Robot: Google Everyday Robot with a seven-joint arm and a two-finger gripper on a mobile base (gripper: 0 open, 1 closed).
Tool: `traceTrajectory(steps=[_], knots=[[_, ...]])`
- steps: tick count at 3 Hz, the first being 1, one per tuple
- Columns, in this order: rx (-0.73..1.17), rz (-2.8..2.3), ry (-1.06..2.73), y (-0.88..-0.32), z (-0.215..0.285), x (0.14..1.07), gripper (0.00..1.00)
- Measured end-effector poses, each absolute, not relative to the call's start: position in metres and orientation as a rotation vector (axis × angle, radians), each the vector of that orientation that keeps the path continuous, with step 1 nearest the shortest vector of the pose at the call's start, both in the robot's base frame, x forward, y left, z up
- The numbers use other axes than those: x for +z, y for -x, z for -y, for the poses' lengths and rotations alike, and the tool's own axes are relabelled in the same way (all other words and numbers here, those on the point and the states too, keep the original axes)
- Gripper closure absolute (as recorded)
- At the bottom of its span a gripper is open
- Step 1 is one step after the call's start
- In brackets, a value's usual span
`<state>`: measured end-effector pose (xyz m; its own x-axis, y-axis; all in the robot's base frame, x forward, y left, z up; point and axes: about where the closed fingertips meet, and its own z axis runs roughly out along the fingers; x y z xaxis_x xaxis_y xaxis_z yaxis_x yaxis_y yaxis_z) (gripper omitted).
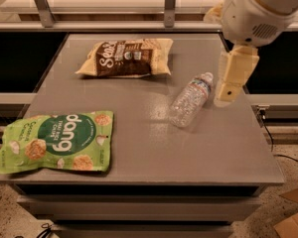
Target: Move brown chip bag near green rice chip bag
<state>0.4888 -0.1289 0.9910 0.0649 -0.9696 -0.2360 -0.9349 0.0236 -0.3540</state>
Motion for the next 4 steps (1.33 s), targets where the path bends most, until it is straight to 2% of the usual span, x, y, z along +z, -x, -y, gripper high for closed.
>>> traceTrajectory(steps=[2, 4], knots=[[-0.081, -1.753, 2.061, -0.555, 0.047, 0.984, 0.00], [-0.071, -1.720, 2.059, -0.569, 0.026, 0.985, 0.00]])
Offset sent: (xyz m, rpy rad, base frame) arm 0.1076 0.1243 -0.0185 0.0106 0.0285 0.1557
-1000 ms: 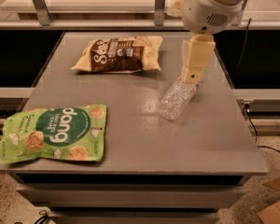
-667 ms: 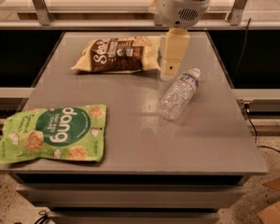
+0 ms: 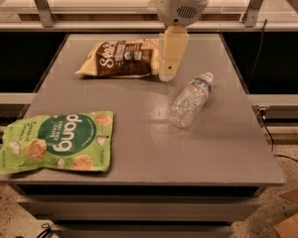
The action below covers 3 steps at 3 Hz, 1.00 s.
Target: Move brown chip bag near green rice chip bag
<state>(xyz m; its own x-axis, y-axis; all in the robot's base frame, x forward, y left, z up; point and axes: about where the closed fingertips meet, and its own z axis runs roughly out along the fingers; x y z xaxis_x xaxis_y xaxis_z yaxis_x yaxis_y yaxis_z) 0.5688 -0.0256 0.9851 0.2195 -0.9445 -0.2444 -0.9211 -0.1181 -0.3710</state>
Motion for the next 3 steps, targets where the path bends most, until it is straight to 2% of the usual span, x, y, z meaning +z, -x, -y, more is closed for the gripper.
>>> traceTrajectory(steps=[3], knots=[[-0.017, -1.679, 2.098, -0.628, -0.031, 0.969, 0.00]])
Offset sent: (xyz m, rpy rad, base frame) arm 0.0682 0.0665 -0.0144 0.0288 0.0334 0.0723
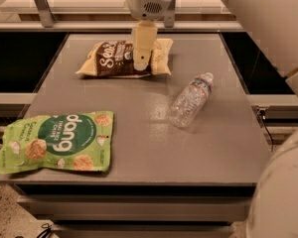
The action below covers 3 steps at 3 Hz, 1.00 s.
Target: Move brown chip bag near green rice chip bag
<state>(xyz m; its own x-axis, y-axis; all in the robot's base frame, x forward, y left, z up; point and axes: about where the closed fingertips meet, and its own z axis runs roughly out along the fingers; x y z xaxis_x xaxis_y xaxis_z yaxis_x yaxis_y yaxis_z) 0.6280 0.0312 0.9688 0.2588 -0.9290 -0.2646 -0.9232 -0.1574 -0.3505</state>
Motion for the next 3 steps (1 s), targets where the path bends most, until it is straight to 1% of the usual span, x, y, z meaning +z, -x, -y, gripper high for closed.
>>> traceTrajectory(steps=[1, 3], knots=[[-0.014, -1.690, 2.104, -0.641, -0.043, 0.957, 0.00], [-0.086, -1.736, 2.038, -0.669, -0.048, 0.935, 0.00]])
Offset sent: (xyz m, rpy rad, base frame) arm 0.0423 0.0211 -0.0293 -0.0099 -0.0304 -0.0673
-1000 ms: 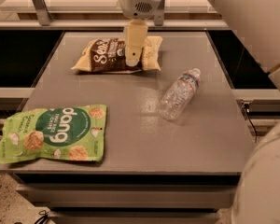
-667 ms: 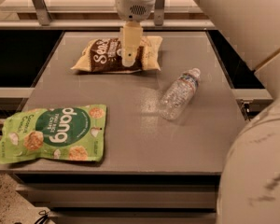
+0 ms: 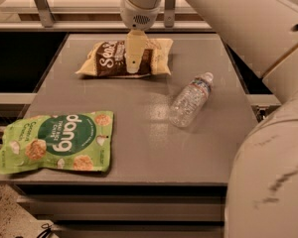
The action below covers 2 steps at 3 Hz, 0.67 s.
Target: Move brown chip bag near green rice chip bag
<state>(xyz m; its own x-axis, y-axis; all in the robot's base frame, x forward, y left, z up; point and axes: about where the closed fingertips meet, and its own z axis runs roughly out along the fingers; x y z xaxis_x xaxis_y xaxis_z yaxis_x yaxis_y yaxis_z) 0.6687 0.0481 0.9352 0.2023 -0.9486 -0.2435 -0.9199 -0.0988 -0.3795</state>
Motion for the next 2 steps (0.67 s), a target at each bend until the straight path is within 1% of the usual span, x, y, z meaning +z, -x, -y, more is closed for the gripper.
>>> traceTrajectory(steps=[1, 2], knots=[[-0.105, -1.754, 2.016, -0.681, -0.048, 0.922, 0.00], [-0.104, -1.789, 1.999, -0.717, -0.056, 0.877, 0.00]])
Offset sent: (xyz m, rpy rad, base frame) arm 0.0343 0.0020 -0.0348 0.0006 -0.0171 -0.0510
